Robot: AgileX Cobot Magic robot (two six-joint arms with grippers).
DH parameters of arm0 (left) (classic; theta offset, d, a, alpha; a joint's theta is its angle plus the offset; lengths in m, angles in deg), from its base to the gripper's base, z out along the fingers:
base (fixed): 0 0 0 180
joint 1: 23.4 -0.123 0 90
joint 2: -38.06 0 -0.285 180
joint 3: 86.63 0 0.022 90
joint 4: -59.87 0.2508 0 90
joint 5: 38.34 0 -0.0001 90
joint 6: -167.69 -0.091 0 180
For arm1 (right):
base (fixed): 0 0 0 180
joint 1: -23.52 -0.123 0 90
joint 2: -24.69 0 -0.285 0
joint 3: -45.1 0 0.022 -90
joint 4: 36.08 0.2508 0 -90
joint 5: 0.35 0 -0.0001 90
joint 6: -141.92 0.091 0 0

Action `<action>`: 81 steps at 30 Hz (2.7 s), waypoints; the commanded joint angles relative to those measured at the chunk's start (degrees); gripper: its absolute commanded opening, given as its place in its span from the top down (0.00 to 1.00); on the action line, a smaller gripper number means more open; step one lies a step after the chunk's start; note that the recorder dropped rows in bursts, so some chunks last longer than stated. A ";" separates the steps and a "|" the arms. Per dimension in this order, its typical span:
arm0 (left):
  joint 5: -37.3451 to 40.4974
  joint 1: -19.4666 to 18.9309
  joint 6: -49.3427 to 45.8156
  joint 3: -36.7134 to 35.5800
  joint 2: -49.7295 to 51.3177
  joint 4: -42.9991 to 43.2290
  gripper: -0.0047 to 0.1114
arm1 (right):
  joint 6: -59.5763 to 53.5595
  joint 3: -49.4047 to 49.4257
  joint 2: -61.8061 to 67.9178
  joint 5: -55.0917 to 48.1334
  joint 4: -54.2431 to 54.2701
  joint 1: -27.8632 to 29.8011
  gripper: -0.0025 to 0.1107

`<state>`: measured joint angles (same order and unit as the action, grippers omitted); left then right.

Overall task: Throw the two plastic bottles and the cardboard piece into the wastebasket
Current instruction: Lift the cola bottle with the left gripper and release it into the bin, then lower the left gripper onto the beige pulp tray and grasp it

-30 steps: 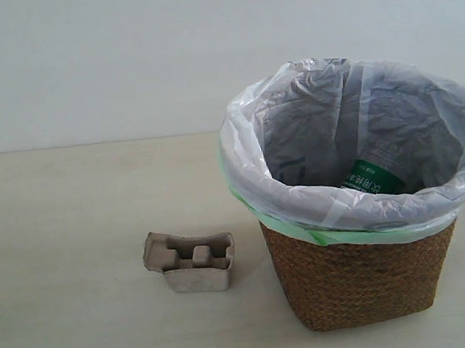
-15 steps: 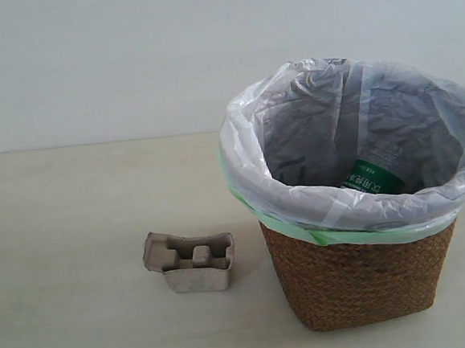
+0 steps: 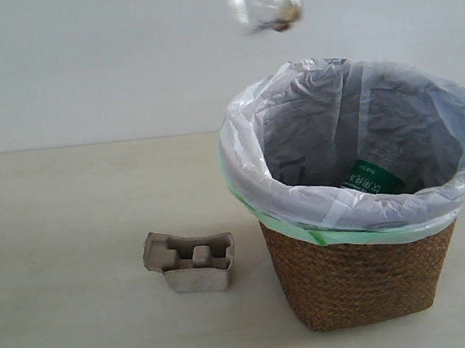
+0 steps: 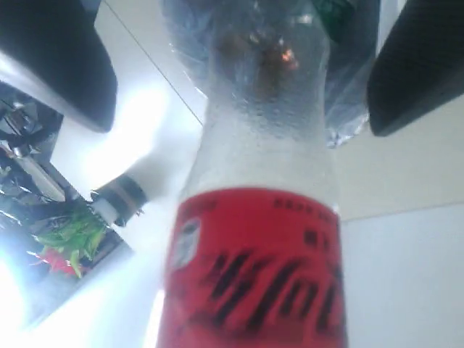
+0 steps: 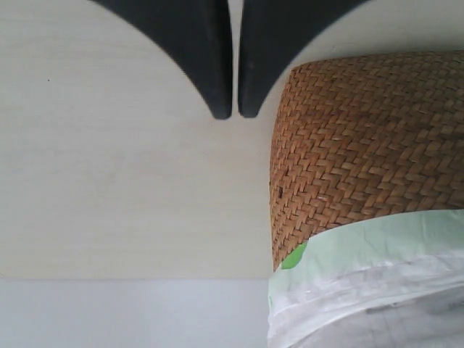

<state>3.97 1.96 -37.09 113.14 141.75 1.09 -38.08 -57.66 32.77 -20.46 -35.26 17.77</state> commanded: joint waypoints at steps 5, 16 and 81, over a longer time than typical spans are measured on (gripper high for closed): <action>26.85 1.14 34.27 12.18 5.13 52.61 0.19 | 0.00 -0.02 -0.30 0.52 -0.09 -0.09 0.98; 21.44 1.25 29.94 -12.45 4.08 68.16 0.19 | 0.00 -0.02 -0.30 0.52 -0.09 -0.09 0.98; -8.08 7.29 -45.29 -23.05 21.52 53.16 0.24 | 0.00 -0.02 -0.30 0.50 -0.09 -0.09 0.98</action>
<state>-3.11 9.05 -82.35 90.33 163.03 55.05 -38.08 -57.66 32.77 -20.46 -35.26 17.77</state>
